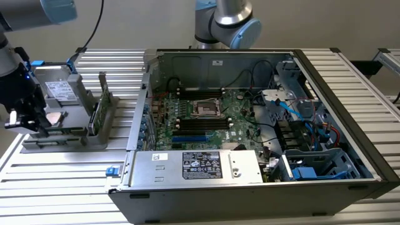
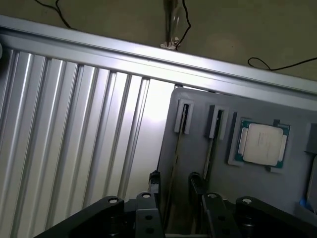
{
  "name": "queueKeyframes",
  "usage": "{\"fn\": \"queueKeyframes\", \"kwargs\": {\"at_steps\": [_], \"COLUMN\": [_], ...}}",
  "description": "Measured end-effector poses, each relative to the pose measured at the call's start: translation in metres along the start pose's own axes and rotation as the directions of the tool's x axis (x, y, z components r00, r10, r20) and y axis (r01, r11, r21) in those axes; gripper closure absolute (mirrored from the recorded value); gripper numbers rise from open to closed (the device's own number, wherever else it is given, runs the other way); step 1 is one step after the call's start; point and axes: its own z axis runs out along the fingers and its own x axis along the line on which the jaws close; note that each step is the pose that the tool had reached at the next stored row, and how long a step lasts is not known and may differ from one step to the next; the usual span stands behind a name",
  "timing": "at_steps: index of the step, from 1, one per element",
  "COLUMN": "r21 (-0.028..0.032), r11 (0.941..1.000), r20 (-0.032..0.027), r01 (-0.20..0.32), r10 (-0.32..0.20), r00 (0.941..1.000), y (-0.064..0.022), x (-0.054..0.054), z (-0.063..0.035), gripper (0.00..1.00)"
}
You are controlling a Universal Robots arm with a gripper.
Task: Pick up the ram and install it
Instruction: 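Pick up the ram and move it above insertion slot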
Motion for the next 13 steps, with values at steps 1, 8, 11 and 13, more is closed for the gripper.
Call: {"fn": "queueKeyframes", "kwargs": {"at_steps": [1,8,11,13], "r21": [0.0001,0.0005,0.0007,0.0008], "r11": [1.0000,0.9995,0.9992,0.9989], "r20": [-0.0001,-0.0014,-0.0017,-0.0020], "r01": [0.005,0.031,0.041,0.046], "r10": [-0.005,-0.031,-0.041,-0.046], "r00": [1.0000,0.9995,0.9992,0.9989], "y": [-0.0002,-0.0030,-0.0041,-0.0047], "x": [0.000,0.001,0.002,0.003], "z": [0.0017,0.0141,0.0194,0.0229], "gripper": [0.64,0.64,0.64,0.64]}}
